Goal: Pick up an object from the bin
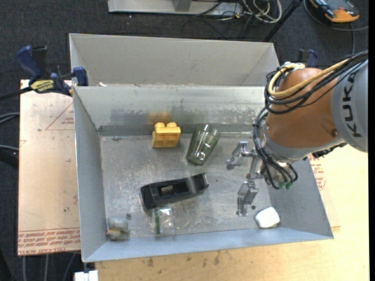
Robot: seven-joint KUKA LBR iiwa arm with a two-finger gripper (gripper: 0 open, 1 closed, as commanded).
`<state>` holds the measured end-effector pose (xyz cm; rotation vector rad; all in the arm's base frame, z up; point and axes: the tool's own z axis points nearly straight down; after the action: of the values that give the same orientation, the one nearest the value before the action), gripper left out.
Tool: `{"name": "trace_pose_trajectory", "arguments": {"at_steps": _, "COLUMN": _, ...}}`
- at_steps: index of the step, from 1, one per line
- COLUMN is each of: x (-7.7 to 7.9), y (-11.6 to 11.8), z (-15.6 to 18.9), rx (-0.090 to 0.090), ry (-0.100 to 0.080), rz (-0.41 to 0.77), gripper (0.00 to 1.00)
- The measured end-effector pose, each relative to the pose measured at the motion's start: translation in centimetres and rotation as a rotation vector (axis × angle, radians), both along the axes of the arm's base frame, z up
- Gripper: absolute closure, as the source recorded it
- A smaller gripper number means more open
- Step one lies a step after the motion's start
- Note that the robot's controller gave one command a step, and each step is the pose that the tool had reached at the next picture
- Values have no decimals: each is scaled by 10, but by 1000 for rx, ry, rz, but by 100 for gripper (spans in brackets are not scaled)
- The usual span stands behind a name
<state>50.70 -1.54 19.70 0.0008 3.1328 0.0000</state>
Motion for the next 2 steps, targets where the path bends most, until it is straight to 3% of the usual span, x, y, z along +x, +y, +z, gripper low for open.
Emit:
{"name": "trace_pose_trajectory", "arguments": {"at_steps": 1, "x": 8, "y": 54, "z": -4, "rx": 0, "ry": 15, "rz": 85, "gripper": 0}}
{"name": "trace_pose_trajectory", "arguments": {"at_steps": 2, "x": 29, "y": 75, "z": -34, "rx": 2, "ry": -4, "rz": 132, "gripper": 0}}
